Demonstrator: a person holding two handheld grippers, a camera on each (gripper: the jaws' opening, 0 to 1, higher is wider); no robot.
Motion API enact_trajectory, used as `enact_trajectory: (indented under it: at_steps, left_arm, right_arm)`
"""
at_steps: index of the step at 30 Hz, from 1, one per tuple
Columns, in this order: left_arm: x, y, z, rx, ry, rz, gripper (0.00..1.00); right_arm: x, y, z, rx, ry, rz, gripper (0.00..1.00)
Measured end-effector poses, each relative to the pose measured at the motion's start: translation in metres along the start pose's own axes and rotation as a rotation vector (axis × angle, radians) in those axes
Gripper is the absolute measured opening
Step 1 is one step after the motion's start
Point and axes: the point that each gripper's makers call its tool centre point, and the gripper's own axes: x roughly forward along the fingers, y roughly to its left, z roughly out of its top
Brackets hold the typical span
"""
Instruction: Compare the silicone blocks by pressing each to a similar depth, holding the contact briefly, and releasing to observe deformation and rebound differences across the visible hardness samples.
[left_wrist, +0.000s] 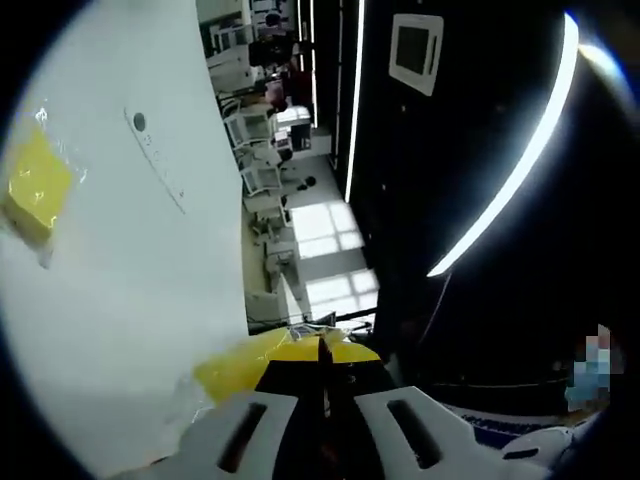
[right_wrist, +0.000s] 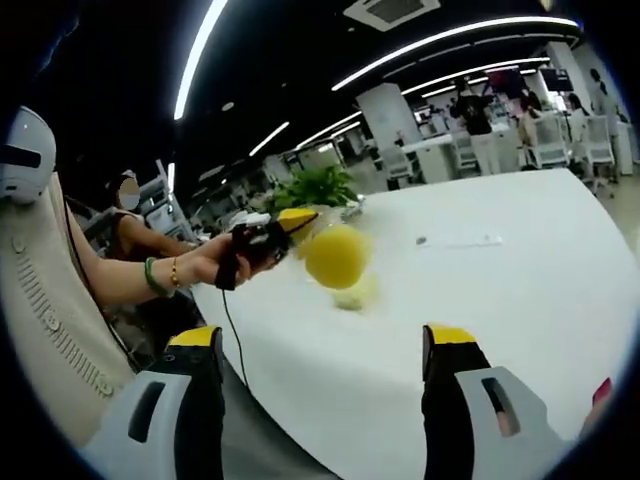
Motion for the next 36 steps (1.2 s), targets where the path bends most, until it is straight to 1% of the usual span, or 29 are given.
enact_trajectory:
  at_steps: [5,6,10,14,18,20,23,28,29,31,36]
  left_arm:
    - [-0.020,-0.017,-0.002,0.044,-0.005,-0.009,0.00]
    - [-0.025,-0.021,-0.002,0.040,-0.007,-0.011,0.00]
    - [-0.037,-0.039,-0.005,0.083,0.000,-0.026,0.00]
    - [-0.044,-0.050,-0.009,0.108,0.012,-0.036,0.00]
    - [-0.048,-0.054,-0.011,0.113,0.019,-0.049,0.00]
    - [-0.048,-0.055,-0.013,0.122,0.029,-0.049,0.00]
    - [-0.047,-0.054,-0.017,0.158,0.050,-0.040,0.00]
    - [-0.040,-0.051,-0.029,0.227,0.109,-0.019,0.00]
    - [-0.038,-0.051,-0.033,0.233,0.129,-0.022,0.00]
    - [-0.034,-0.051,-0.036,0.237,0.148,-0.029,0.00]
    - [-0.026,-0.050,-0.040,0.239,0.181,-0.037,0.00]
  right_arm:
    - [0.013,0.006,0.005,-0.033,0.015,0.031,0.77]
    - [0.017,0.008,0.008,-0.044,0.018,0.042,0.77]
    - [0.031,0.012,0.015,-0.070,0.026,0.075,0.78]
    - [0.045,0.013,0.024,-0.109,0.043,0.108,0.80]
    - [0.058,0.018,0.032,-0.134,0.051,0.143,0.81]
    - [0.064,0.019,0.034,-0.152,0.062,0.155,0.81]
    - [0.070,0.023,0.037,-0.175,0.076,0.176,0.81]
    - [0.079,0.025,0.042,-0.204,0.091,0.197,0.81]
    - [0.081,0.024,0.042,-0.209,0.095,0.199,0.81]
    - [0.085,0.024,0.041,-0.228,0.112,0.205,0.81]
    - [0.095,0.026,0.037,-0.259,0.153,0.238,0.81]
